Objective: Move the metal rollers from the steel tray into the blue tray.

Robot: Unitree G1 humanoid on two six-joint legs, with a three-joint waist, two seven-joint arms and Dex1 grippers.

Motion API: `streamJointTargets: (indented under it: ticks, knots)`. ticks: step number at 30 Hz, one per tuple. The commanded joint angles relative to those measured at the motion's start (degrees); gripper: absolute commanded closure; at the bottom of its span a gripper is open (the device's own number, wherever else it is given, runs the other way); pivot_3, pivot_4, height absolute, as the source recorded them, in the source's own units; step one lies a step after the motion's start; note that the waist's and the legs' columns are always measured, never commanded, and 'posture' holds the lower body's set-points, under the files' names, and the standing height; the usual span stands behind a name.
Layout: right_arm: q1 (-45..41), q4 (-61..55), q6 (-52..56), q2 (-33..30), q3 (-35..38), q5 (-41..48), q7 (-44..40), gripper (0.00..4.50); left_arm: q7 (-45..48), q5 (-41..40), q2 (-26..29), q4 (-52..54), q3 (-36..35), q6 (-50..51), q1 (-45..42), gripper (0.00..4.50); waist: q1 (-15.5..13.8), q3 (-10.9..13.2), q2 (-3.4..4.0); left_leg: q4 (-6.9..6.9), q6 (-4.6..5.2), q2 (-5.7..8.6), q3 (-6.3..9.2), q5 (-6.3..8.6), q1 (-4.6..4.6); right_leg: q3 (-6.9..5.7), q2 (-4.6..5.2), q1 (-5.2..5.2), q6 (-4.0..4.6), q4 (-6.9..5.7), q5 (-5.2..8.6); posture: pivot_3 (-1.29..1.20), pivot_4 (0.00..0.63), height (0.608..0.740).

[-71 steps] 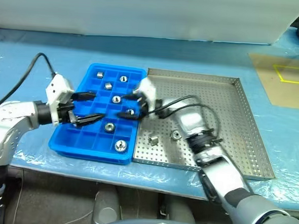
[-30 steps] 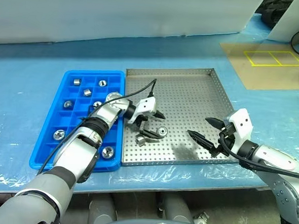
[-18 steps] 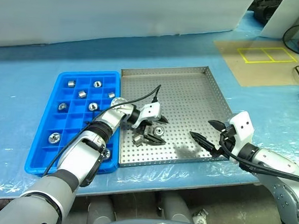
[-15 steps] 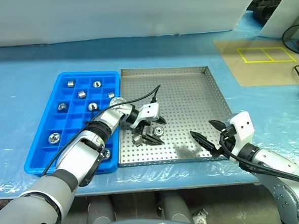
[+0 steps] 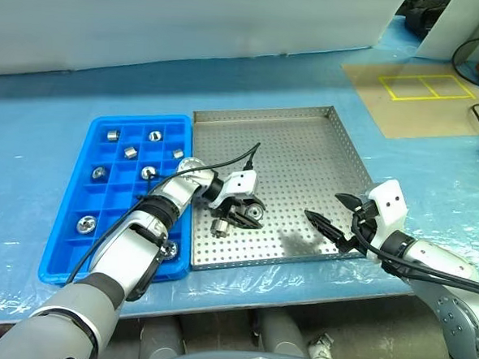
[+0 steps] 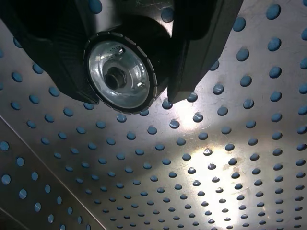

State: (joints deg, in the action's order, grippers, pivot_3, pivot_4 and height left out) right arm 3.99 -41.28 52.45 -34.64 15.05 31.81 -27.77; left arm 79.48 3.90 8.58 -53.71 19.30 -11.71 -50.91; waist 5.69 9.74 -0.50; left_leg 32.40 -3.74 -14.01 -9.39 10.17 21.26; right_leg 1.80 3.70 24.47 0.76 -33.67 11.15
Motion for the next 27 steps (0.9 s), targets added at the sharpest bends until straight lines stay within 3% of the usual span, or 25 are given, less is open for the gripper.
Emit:
streamJointTargets:
  ticks: [1, 7, 14, 20, 27]
  knots:
    - [-0.2, -2.8, -0.7, -0.7, 0.4, 1.2, 0.0, 0.06, 2.7, -2.1, -0.2, 3.4, -0.6, 1.5, 1.1, 2.26, 0.1, 0.0, 0.0, -0.01, 0.02, 0.04, -0.03, 0.01, -0.02, 0.0, 0.06, 0.0, 0.0, 0.0, 0.0, -0.68, 0.15, 0.74]
    - [-0.9, -1.7, -1.2, -1.0, -0.6, 1.1, -0.5, 0.06, 4.7, -11.8, -1.6, 13.9, -6.4, 12.8, 0.4, 2.26, 0.0, 0.0, 0.0, 0.05, 0.16, 0.36, -0.15, 0.09, 0.03, -0.04, 0.48, 0.0, -0.01, -0.01, 0.0, -0.65, 0.15, 0.74]
    - [-3.4, 0.5, -2.7, -0.7, -4.6, 0.2, -1.2, 0.06, 4.8, -14.8, 2.7, 20.7, -8.1, 17.8, 0.2, 2.26, 0.2, 0.0, 0.0, 0.06, 0.26, 0.34, -0.23, 0.15, -0.01, -0.05, 0.49, 0.01, -0.03, -0.01, 0.01, -0.6, 0.15, 0.74]
    - [-6.5, 4.3, -4.4, -0.8, -7.3, -0.3, -2.7, 0.06, 4.1, -17.8, 9.3, 27.8, -10.0, 24.2, 1.8, 2.26, -0.2, 0.0, 0.01, 0.05, 0.27, 0.35, -0.23, 0.16, 0.02, -0.08, 0.5, 0.01, -0.04, 0.0, 0.01, -0.53, 0.15, 0.74]
    - [-14.5, 12.3, -8.3, 0.3, -12.4, -1.0, -7.0, 0.06, 2.0, -21.6, 22.4, 39.7, -16.1, 31.4, 8.2, 2.26, -0.5, 0.0, 0.02, -0.06, 0.19, 0.3, -0.23, 0.11, -0.05, -0.14, 0.49, 0.02, -0.05, -0.06, 0.02, -0.35, 0.15, 0.74]
